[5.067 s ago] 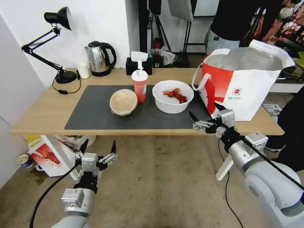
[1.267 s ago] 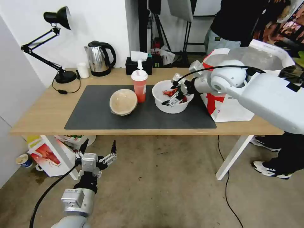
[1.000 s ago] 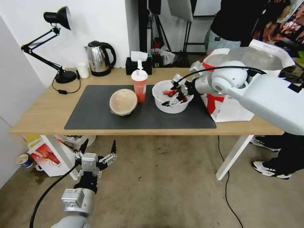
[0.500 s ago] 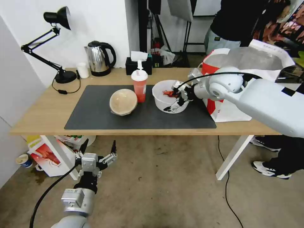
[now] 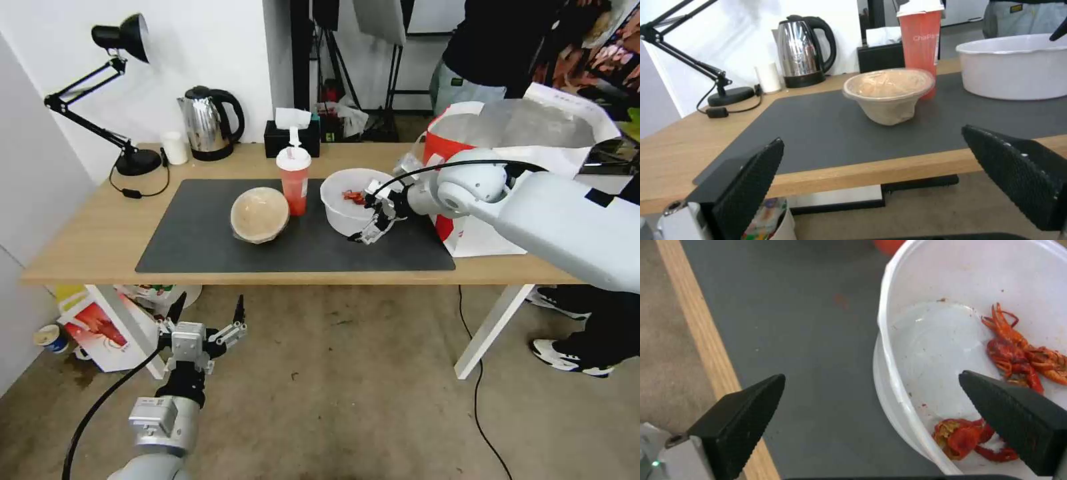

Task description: Pick up the trash from the table and place it into the takeout bag.

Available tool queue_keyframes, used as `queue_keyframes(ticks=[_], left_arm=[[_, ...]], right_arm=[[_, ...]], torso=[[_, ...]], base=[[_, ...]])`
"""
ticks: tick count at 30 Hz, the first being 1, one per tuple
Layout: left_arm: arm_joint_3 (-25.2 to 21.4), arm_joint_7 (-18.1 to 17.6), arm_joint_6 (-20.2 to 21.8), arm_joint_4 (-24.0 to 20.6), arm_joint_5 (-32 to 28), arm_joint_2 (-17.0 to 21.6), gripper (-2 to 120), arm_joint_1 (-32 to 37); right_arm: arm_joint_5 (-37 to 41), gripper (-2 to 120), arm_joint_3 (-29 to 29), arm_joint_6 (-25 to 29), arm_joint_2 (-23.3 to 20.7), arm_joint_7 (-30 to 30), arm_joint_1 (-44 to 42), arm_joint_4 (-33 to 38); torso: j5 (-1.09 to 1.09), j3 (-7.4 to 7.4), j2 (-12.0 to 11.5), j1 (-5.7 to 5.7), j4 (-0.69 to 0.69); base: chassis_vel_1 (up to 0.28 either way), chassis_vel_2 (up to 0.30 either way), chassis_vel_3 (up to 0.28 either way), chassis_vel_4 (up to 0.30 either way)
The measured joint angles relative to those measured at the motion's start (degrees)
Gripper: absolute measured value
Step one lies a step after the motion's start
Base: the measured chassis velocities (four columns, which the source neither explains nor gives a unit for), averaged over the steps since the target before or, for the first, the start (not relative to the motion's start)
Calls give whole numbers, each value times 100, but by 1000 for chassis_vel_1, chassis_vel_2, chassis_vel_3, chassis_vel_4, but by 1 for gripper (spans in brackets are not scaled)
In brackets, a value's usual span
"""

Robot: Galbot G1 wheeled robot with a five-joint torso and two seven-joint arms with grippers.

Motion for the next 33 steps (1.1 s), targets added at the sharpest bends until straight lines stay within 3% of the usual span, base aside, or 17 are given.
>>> queue_keyframes(ticks=[33], left_arm=[[0,0,0,0,0,0,100,0]], right_arm=[[-17,100,-150,0,159,-102,220,-493]], torso=[[0,0,0,0,0]], base=[[0,0,0,0]])
